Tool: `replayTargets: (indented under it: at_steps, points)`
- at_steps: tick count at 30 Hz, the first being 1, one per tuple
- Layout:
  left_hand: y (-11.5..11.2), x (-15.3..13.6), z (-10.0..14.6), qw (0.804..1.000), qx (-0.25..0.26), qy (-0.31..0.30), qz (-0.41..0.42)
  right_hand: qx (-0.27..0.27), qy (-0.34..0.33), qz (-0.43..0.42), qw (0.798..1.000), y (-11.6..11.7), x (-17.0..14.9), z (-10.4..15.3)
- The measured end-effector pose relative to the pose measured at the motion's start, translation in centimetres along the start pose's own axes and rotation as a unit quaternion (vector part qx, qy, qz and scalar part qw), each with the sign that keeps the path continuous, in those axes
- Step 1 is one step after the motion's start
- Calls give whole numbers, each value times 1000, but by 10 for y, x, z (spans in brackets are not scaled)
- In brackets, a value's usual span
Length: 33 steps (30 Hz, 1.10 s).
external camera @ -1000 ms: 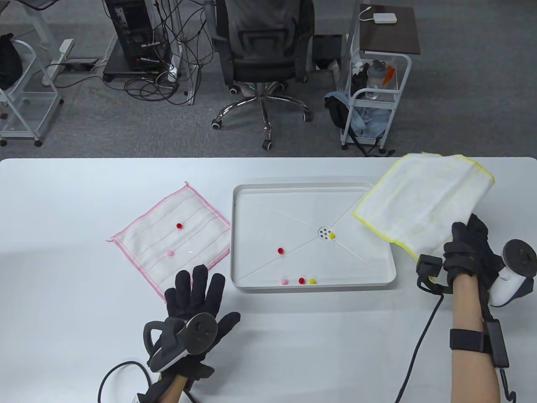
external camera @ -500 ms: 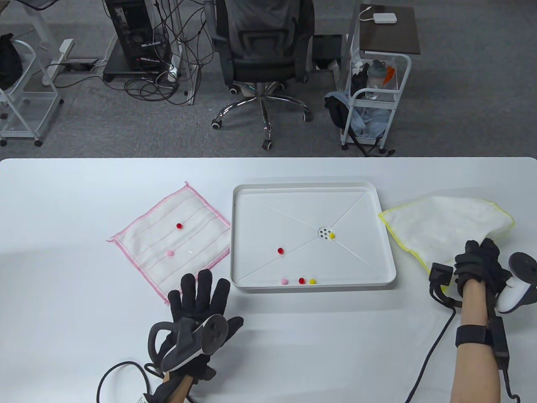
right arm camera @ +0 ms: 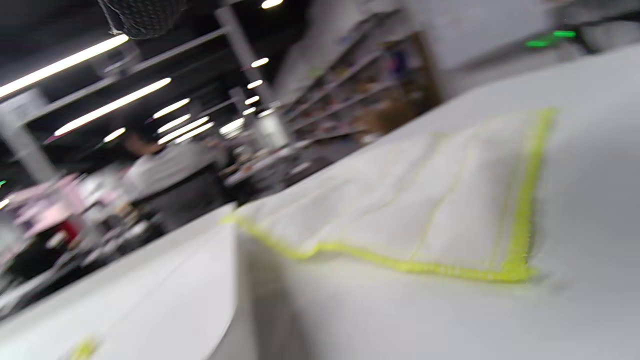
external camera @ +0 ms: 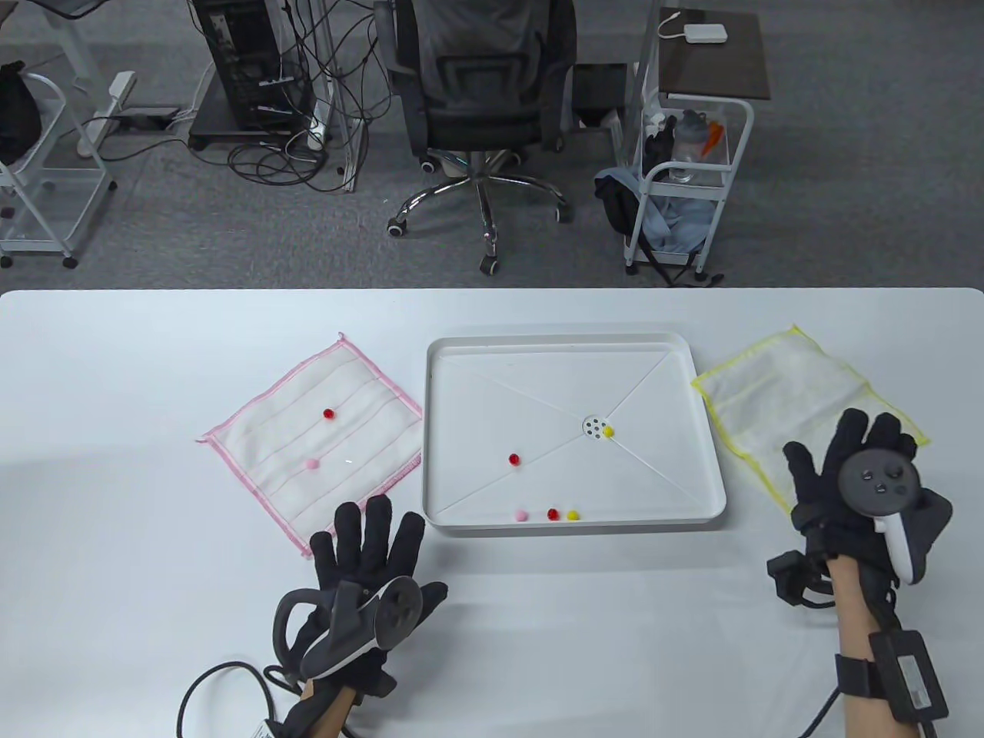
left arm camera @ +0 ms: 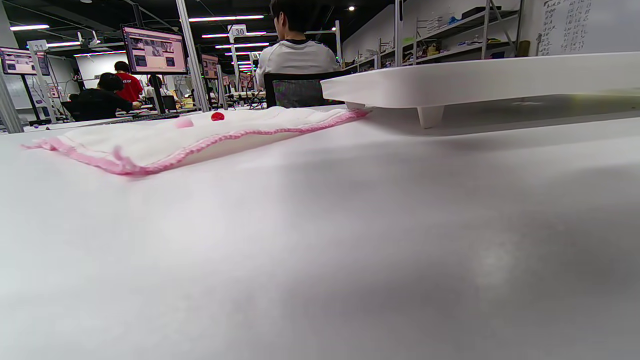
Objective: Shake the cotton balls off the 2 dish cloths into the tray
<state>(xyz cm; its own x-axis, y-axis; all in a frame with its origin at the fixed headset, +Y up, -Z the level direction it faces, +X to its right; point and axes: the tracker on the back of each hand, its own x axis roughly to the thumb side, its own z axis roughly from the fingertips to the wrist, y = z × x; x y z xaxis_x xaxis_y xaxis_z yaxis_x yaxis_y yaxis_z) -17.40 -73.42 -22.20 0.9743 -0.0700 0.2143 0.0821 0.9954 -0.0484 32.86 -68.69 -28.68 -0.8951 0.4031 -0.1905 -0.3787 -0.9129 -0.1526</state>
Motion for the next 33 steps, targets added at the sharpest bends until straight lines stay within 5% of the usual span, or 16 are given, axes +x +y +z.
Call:
replayTargets:
  at_steps: [3, 8, 11, 33]
  points:
    - [-1, 0, 0, 1000, -5, -1, -5, 79, -143, 65, 984, 23, 32, 37]
    - [-5, -2, -4, 1000, -25, 4, -18, 129, -218, 173, 952, 73, 46, 77]
    - [-5, -3, -4, 1000, -24, 6, -15, 155, -208, 229, 938, 84, 41, 81]
    - [-5, -7, -2, 998, -36, 27, -32, 189, -178, 183, 948, 86, 33, 77]
